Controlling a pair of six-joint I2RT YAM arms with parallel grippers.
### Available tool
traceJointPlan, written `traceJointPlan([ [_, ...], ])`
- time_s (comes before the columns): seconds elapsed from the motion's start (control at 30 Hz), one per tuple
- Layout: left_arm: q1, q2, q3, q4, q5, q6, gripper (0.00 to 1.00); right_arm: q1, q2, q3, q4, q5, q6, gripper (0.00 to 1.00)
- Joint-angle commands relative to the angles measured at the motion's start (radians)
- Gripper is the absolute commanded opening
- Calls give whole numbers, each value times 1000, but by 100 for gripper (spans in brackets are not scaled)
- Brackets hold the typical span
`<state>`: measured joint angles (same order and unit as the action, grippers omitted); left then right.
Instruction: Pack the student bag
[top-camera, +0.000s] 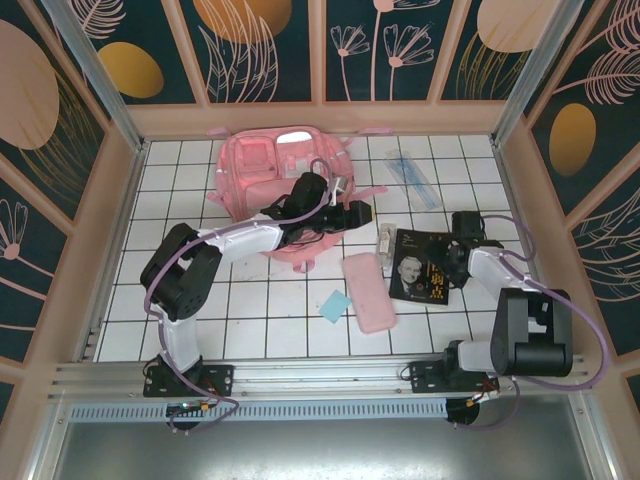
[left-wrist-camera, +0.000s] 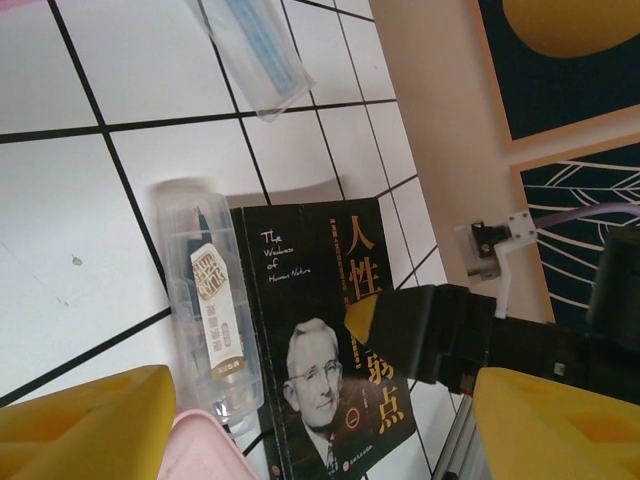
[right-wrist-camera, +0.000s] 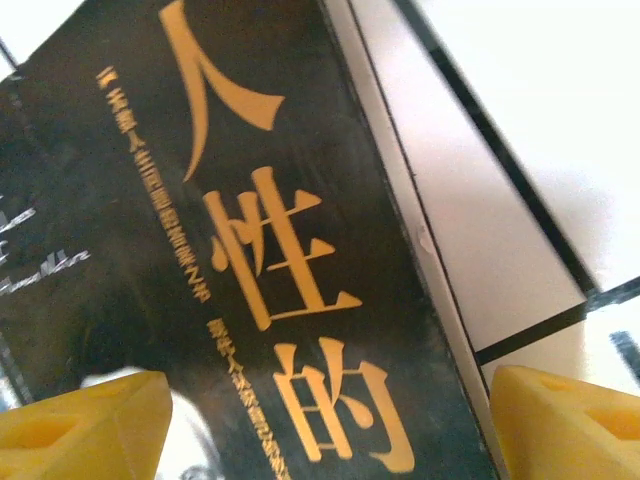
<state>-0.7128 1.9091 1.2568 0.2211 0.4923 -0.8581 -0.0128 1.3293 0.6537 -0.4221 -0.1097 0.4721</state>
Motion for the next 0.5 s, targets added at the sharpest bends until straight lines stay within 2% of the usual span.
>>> traceJointPlan([
  [0.0, -3, 21, 29, 9, 14, -9, 78, 5, -64, 30, -56, -74, -6, 80],
  [0.17, -2, 46, 30, 18, 21, -24, 78, 7, -88, 12, -7, -205, -4, 66],
  [0.3, -2, 54, 29, 25, 23, -32, 77, 7, -73, -3, 30, -236, -7, 47],
  [0.47, -3, 63, 29, 28, 20, -35, 77, 15, -70, -14, 72, -292, -13, 42],
])
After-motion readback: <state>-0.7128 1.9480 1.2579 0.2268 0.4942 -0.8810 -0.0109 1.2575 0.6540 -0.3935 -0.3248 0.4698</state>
